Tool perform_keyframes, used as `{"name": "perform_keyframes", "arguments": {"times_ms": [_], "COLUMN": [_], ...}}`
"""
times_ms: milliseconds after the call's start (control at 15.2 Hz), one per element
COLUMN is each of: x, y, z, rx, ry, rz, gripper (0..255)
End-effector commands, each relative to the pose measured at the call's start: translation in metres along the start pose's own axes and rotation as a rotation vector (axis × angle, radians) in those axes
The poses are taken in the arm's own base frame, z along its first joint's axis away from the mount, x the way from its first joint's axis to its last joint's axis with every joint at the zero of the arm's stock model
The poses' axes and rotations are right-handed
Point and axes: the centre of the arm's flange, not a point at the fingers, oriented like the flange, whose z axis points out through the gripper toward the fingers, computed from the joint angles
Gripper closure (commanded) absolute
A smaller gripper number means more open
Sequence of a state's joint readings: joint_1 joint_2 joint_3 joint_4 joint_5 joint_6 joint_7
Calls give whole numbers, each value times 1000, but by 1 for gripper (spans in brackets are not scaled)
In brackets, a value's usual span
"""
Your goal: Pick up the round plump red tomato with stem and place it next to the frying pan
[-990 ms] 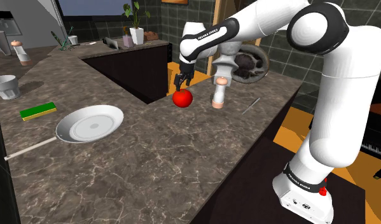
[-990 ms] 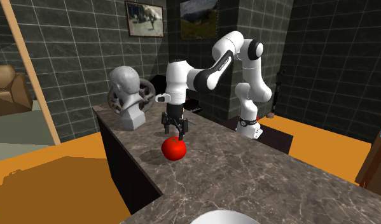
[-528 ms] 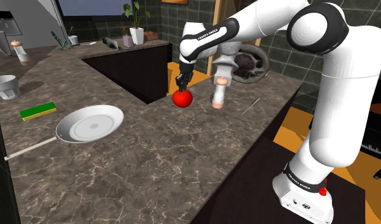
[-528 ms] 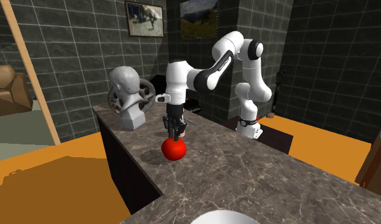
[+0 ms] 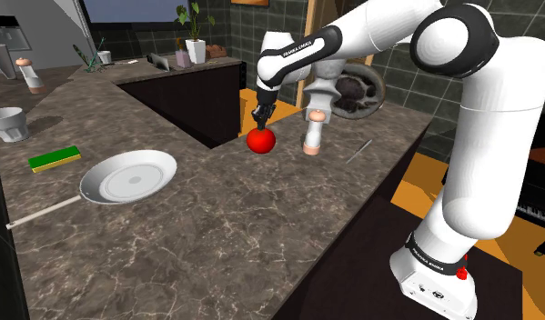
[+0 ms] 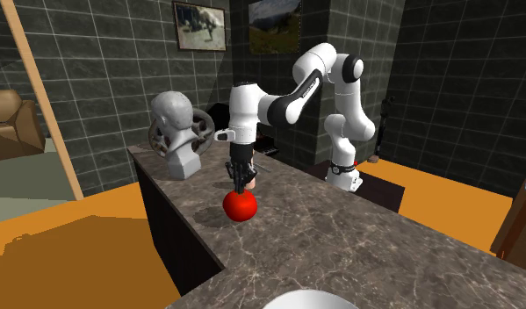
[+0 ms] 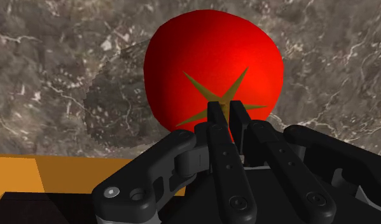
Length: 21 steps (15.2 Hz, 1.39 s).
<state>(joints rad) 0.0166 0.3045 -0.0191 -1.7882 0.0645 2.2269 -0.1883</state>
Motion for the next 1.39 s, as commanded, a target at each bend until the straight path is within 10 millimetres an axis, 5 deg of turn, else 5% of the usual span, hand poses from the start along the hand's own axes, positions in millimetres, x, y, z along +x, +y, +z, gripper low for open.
{"name": "perform_keyframes", "arguments": {"times_ms": [0, 1320], "x": [1, 15], "y": [0, -3], "z": [-5, -109], "rx": [0, 0], "ry": [-1, -1], "rz": [0, 0], "gripper": [255, 255]}}
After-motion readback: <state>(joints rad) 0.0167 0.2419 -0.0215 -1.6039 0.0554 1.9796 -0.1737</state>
